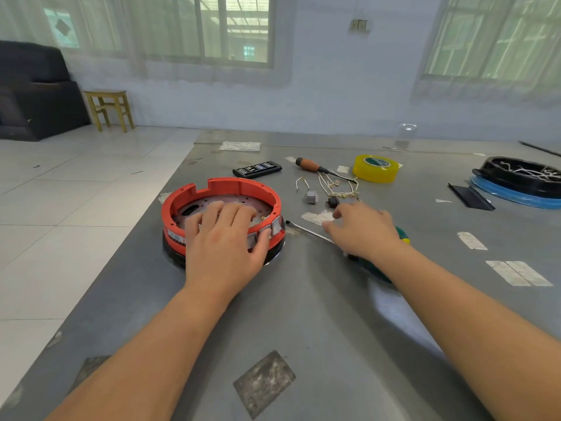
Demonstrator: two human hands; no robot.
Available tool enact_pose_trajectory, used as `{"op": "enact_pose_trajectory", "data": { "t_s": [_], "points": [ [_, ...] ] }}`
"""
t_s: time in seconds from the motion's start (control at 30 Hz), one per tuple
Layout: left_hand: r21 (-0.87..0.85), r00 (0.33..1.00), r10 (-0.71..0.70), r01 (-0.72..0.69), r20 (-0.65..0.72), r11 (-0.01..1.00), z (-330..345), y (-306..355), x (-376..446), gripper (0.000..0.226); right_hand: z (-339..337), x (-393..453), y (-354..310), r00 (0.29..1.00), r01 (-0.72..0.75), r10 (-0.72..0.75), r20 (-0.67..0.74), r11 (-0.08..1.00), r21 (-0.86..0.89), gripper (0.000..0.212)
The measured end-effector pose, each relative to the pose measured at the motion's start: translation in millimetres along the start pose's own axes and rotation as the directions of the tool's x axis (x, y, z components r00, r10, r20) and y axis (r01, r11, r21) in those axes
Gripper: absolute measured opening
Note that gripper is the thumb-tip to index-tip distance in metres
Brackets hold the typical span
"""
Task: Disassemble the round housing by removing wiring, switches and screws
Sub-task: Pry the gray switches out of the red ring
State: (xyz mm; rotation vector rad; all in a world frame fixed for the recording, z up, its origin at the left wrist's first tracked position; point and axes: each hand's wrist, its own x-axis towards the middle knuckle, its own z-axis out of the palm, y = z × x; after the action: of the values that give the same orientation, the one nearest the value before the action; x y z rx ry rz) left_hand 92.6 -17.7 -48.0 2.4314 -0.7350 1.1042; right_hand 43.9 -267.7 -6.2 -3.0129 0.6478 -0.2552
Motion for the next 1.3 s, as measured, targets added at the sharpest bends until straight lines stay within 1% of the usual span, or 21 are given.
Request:
{"op": "enact_pose_trajectory", "data": {
  "t_s": [0.07, 0.13, 0.2, 0.27, 0.33, 0.4, 0.63, 0.7, 0.77, 0.87, 0.93, 1.03, 1.13, 1.3],
  "points": [
    [-0.014, 0.998, -0.039, 0.04, 0.057, 0.999, -6, -2, -4, 0.034, 7, -25, 3, 0.998, -0.059, 0.059, -0.003, 0.995, -0.081, 0.059],
    [-0.016, 0.993, -0.069, 0.071, 0.098, 0.997, -12, -1, -9, 0.034, 17, -46, 3, 0.995, -0.097, 0.095, -0.026, 0.986, -0.138, 0.061],
    [-0.026, 0.988, -0.101, 0.104, 0.118, 0.994, -18, 0, -13, 0.035, 26, -59, -1, 0.992, -0.11, 0.099, -0.079, 0.982, -0.156, 0.055],
    [-0.047, 0.978, -0.136, 0.145, 0.158, 0.988, -23, -1, -17, 0.036, 28, -63, -3, 0.991, -0.098, 0.083, -0.108, 0.986, -0.138, 0.044],
    [-0.083, 0.97, -0.14, 0.16, 0.2, 0.984, -28, -6, -23, 0.033, 30, -63, -3, 0.991, -0.066, 0.049, -0.124, 0.989, -0.133, 0.033],
    [-0.121, 0.97, -0.114, 0.143, 0.217, 0.982, -34, -15, -28, 0.027, 32, -62, -2, 0.986, -0.033, 0.012, -0.164, 0.991, -0.129, 0.028],
    [-0.164, 0.956, -0.077, 0.128, 0.283, 0.978, -46, -45, -23, 0.027, 33, -65, -2, 0.933, 0.081, -0.081, -0.349, 0.997, -0.016, 0.026],
    [-0.186, 0.951, -0.062, 0.123, 0.303, 0.975, -45, -49, -18, 0.027, 30, -68, -5, 0.918, 0.155, -0.128, -0.376, 0.987, 0.042, 0.027],
    [-0.199, 0.947, -0.046, 0.114, 0.317, 0.973, -43, -52, -14, 0.028, 28, -72, -8, 0.891, 0.254, -0.211, -0.401, 0.965, 0.057, 0.026],
    [-0.234, 0.956, -0.056, 0.127, 0.287, 0.964, -37, -53, -15, 0.028, 27, -78, -9, 0.843, 0.368, -0.337, -0.42, 0.93, -0.008, 0.031],
    [-0.276, 0.969, -0.07, 0.136, 0.236, 0.951, -33, -53, -18, 0.027, 28, -78, -8, 0.826, 0.394, -0.37, -0.425, 0.918, -0.033, 0.035],
    [-0.331, 0.975, -0.088, 0.153, 0.202, 0.931, -31, -53, -19, 0.023, 30, -76, -5, 0.814, 0.4, -0.38, -0.439, 0.915, -0.049, 0.036],
    [-0.355, 0.978, -0.112, 0.169, 0.174, 0.919, -29, -52, -19, 0.017, 31, -74, -2, 0.817, 0.399, -0.373, -0.441, 0.916, -0.035, 0.037],
    [-0.353, 0.968, -0.17, 0.226, 0.184, 0.908, -28, -48, -17, 0.019, 31, -73, 1, 0.824, 0.371, -0.355, -0.441, 0.927, -0.054, 0.039]
  ]
}}
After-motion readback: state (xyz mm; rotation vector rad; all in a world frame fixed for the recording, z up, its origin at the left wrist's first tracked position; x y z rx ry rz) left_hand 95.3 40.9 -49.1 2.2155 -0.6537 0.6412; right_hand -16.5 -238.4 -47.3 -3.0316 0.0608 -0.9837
